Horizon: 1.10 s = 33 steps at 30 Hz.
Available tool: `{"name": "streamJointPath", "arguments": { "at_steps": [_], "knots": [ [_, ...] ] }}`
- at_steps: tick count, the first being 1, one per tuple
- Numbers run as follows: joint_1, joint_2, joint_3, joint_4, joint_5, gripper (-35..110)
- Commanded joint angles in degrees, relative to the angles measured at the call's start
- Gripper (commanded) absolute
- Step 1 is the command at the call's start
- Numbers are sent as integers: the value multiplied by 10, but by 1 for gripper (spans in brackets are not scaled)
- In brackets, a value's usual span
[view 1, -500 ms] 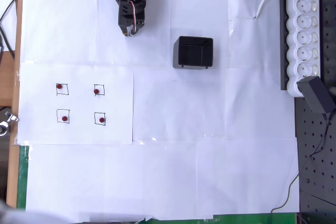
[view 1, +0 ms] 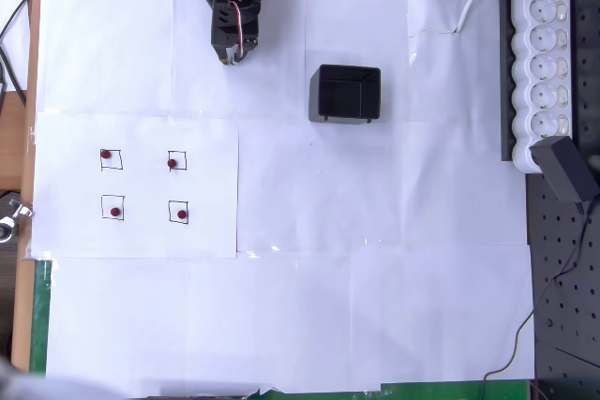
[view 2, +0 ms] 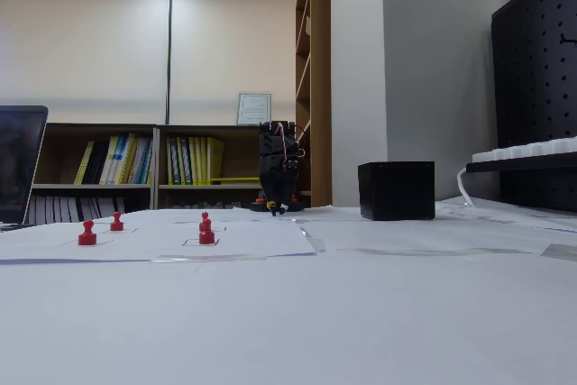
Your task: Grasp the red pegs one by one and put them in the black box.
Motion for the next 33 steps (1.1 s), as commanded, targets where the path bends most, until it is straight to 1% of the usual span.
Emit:
{"name": "streamJointPath", "arguments": {
  "at_steps": [1, 18, 19, 20, 21, 29, 31, 32, 33],
  "knots": [
    [-4, -5, -6, 3, -4, 0],
    [-4, -5, -6, 3, -4, 0],
    [-4, -5, -6, 3, -7, 0],
    [-2, -5, -6, 0, -38, 0],
    [-1, -5, -6, -1, -40, 0],
    [-1, -5, -6, 0, -31, 0],
    [6, 5, -5, -25, 82, 0],
    [28, 34, 1, -65, 143, 0],
    [51, 75, 8, -124, 162, 0]
  ]
}}
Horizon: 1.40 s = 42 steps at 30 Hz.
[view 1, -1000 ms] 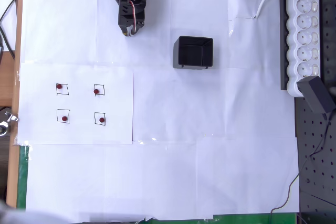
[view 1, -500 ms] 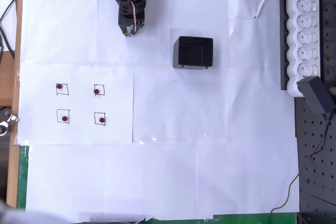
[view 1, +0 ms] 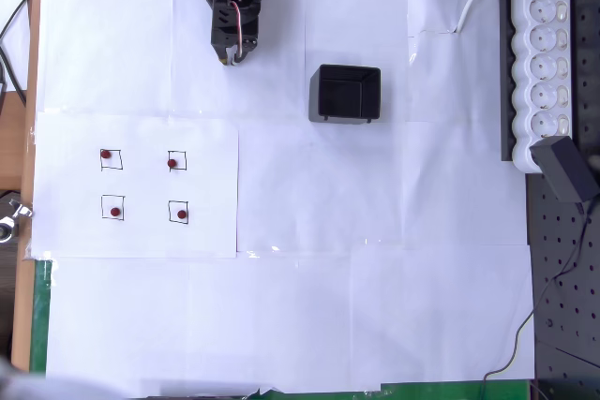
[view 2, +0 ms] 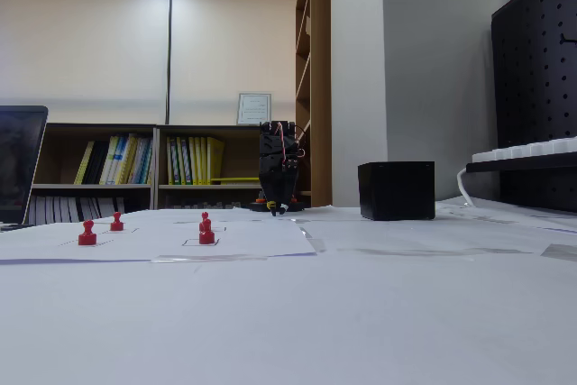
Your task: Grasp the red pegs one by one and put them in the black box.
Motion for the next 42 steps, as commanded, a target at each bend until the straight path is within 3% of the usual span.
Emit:
{"name": "streamJointPath", "arguments": {
  "at_steps": [1, 7, 14, 18, 31, 42],
  "knots": [
    [62, 104, 21, -154, 112, 0],
    [149, 262, 88, -360, 118, 0],
    [223, 547, 13, -858, 94, 5],
    [228, 686, 31, -1000, 67, 6],
    [169, 943, 99, -1239, -49, 11],
    [159, 1092, 251, -1256, -65, 11]
  ]
}}
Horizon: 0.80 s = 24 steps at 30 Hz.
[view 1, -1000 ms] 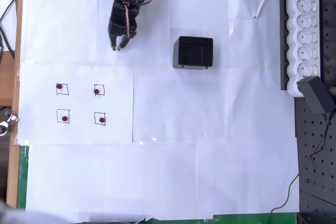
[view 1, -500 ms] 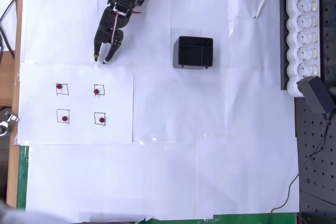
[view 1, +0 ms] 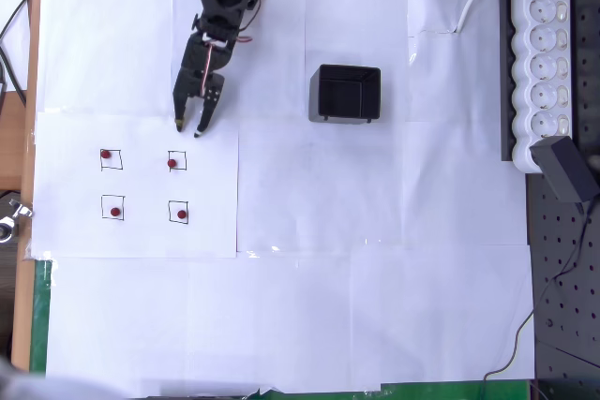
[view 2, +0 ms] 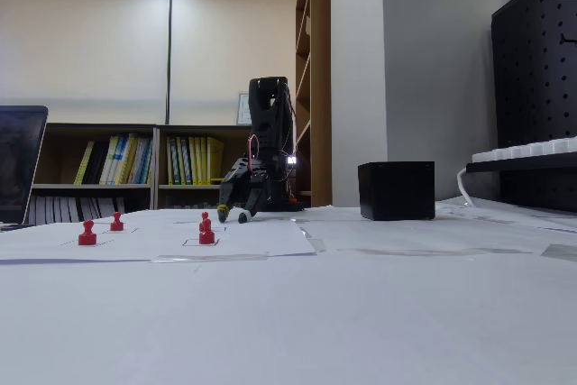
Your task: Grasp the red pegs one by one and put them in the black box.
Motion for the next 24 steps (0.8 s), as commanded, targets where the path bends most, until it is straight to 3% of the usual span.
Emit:
{"name": "streamJointPath", "arguments": {
  "at_steps": [1, 24],
  "knots": [
    [5, 27, 67, -21, -9, 11],
    [23, 127, 198, -8, -22, 11]
  ]
}}
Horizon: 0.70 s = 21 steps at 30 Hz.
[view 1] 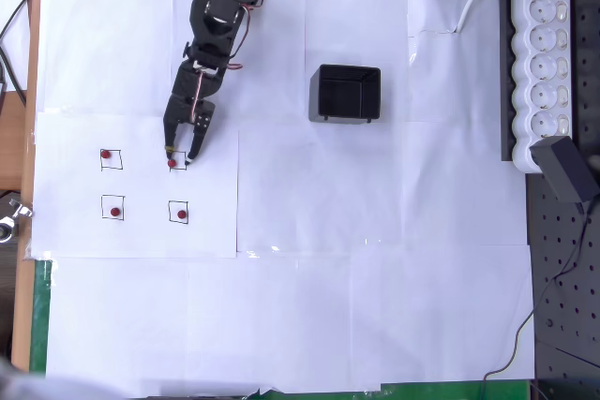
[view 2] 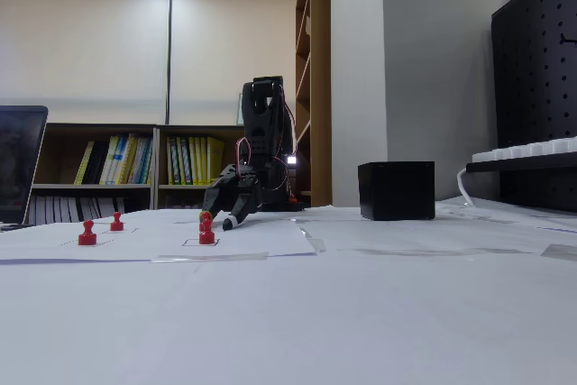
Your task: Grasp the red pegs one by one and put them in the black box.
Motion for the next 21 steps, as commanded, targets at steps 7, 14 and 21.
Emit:
{"name": "streamJointPath", "arguments": {
  "at_steps": [7, 14, 21],
  "knots": [
    [17, 20, 51, 0, 0, 11],
    [17, 41, 72, 0, 7, 11],
    [16, 40, 65, 4, 10, 3]
  ]
}}
